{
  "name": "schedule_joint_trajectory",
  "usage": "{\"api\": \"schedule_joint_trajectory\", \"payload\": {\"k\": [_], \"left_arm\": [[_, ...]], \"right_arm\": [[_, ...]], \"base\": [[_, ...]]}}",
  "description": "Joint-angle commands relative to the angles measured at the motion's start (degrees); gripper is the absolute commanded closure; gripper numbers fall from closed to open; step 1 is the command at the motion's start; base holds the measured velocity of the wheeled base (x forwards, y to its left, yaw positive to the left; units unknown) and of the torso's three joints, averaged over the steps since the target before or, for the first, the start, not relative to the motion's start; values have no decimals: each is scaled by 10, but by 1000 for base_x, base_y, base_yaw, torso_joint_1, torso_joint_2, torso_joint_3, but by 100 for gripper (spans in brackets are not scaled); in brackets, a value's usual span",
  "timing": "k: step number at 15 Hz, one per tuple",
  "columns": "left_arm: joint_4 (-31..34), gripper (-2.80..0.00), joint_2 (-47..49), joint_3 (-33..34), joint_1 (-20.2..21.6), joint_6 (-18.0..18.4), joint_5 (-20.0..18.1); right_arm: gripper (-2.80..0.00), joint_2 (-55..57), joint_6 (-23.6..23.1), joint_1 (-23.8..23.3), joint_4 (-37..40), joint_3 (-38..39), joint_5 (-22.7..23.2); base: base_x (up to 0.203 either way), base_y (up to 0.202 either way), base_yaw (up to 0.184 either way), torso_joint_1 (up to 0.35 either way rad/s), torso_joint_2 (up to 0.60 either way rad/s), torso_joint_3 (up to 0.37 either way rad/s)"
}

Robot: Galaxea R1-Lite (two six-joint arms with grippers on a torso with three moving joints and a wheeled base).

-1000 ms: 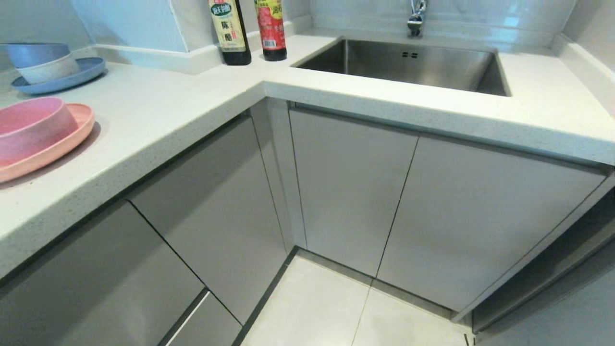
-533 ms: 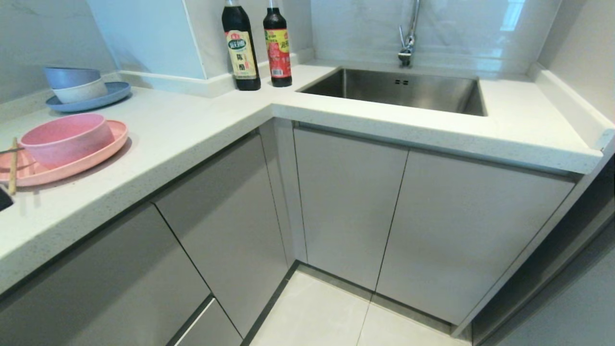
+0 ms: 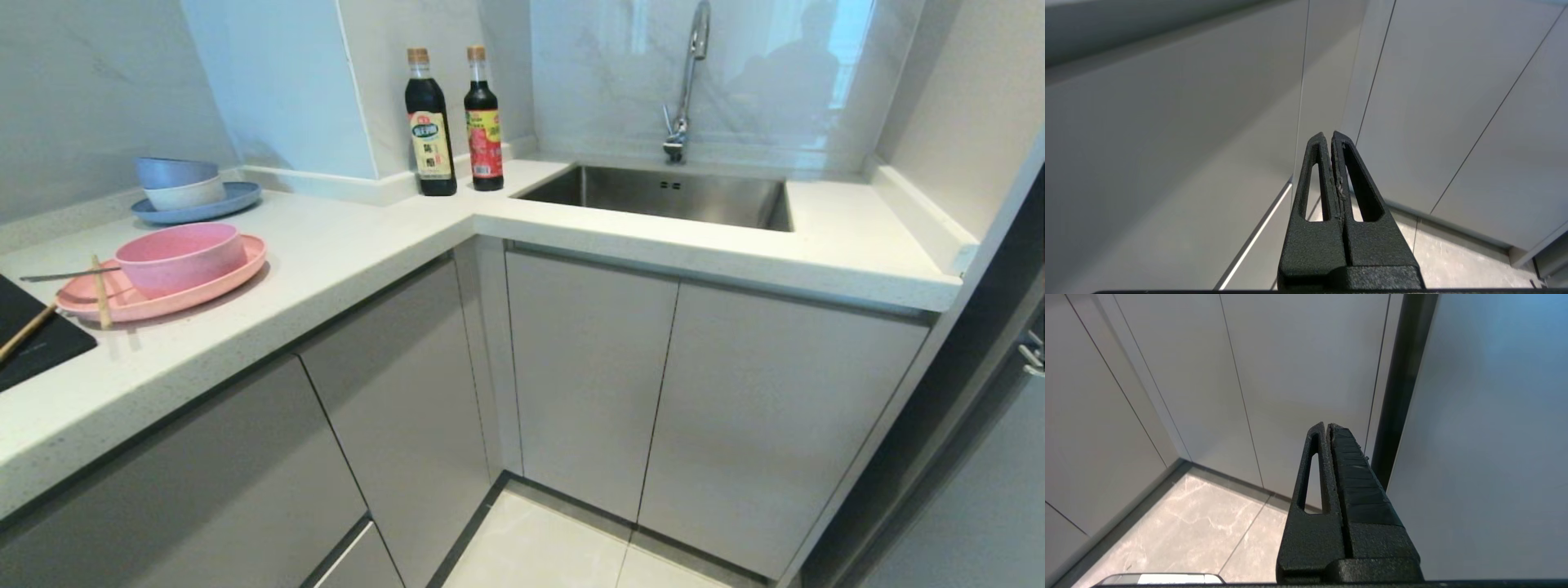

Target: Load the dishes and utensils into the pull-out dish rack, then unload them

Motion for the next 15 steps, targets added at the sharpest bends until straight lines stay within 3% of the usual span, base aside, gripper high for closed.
{"api": "schedule_joint_trajectory", "payload": {"k": [1,11,15], "left_arm": [[0,0,1,2,0,-1,0],[-1,0,1,2,0,-1,0],[-1,0,1,2,0,-2,0]], "right_arm": [[0,0,0,0,-1,1,0],[0,0,0,0,0,1,1],[0,0,0,0,-1,1,0]], "base": [[0,0,0,7,2,198],[0,0,0,1,4,201],[0,0,0,1,2,59]]}}
